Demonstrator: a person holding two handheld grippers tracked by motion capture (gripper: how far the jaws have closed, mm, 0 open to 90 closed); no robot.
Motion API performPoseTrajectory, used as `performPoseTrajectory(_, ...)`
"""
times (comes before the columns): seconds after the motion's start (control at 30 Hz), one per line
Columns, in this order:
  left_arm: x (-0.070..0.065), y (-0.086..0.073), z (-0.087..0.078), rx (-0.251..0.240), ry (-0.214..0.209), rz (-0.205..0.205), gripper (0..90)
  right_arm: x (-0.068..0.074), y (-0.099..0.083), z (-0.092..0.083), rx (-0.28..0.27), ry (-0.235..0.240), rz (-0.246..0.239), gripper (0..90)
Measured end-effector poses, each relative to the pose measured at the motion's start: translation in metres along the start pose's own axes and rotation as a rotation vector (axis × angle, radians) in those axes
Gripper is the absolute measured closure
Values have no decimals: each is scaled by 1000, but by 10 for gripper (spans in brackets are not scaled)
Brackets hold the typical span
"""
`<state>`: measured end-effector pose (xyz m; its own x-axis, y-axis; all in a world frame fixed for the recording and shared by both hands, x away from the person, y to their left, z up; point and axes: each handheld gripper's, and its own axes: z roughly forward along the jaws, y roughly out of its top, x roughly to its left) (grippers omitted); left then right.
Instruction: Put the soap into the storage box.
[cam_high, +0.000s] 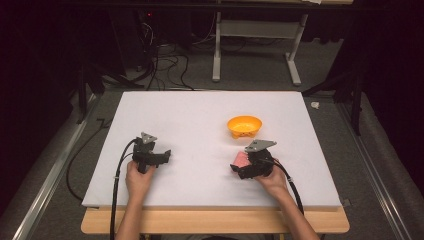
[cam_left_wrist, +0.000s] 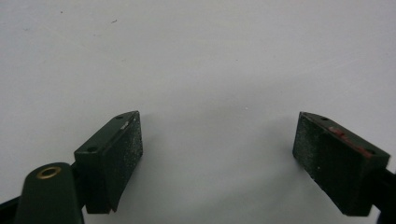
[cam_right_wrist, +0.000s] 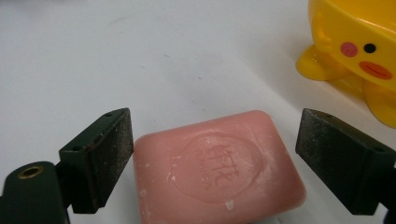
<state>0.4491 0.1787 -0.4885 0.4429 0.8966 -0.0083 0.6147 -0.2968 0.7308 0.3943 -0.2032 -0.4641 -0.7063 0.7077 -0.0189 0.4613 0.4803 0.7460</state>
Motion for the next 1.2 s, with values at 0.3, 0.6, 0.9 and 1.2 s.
performPoseTrajectory(0.3,0,0,0,0,0,0,163,-1,-2,6,17,22,-6,113)
performPoseTrajectory(0.6,0,0,0,0,0,0,163,-2,-3,8,18,30,-11,111)
performPoseTrajectory(0.9,0,0,0,0,0,0,163,-5,-5,10,19,54,-17,110)
performPoseTrajectory(1.2,0,0,0,1,0,1,163,-3,-9,20,76,47,-35,114)
